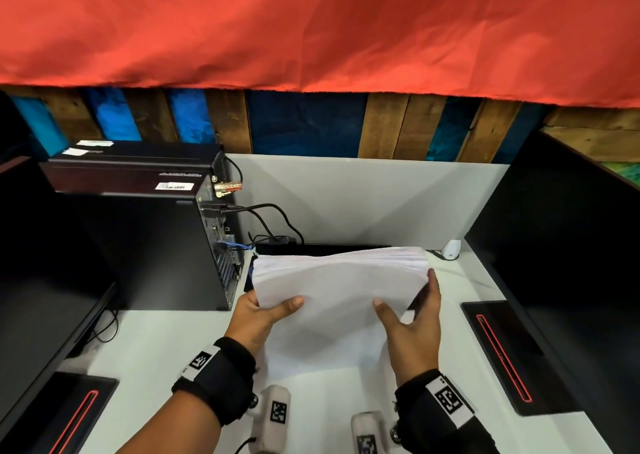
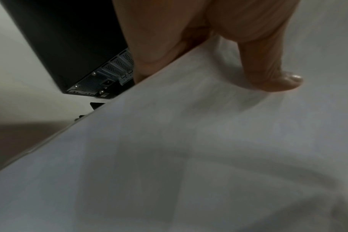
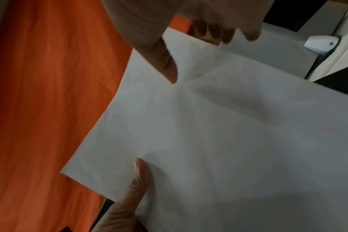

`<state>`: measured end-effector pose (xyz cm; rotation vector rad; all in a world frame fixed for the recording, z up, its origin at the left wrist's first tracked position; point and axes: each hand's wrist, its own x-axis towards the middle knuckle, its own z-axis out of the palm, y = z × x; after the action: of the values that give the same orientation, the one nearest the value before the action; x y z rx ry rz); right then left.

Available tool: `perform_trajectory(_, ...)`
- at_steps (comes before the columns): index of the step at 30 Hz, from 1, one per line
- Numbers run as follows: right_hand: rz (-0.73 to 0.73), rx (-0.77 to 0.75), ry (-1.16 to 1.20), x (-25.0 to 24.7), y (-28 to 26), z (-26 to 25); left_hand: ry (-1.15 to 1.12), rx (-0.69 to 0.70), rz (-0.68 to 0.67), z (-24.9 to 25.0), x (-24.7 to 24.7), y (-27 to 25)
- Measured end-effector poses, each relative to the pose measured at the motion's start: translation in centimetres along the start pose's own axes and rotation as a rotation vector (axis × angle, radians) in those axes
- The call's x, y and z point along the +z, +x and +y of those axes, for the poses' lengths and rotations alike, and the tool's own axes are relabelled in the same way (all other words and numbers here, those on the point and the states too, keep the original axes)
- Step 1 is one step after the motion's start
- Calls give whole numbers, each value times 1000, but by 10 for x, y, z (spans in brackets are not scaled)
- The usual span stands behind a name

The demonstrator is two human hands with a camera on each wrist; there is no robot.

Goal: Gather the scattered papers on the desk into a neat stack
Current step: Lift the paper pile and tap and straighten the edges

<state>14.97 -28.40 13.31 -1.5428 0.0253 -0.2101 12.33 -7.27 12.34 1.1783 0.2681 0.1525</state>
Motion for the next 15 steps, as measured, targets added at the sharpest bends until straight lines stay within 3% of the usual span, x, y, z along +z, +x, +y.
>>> perform_trajectory(3,-74,-2,-25,2,-2,-3,-29,11,13,2,0,-1)
perform_trajectory(6,2,11,10,-1,1,-1,-29,7,3,2,-1,-1)
perform_trajectory(10,-126,58,-55,-5,4,6,-66,0,-22,3,-1,-2)
perform_trajectory(15,-171,161,30,-16,15,7,-50,3,-54,4,-1,-6)
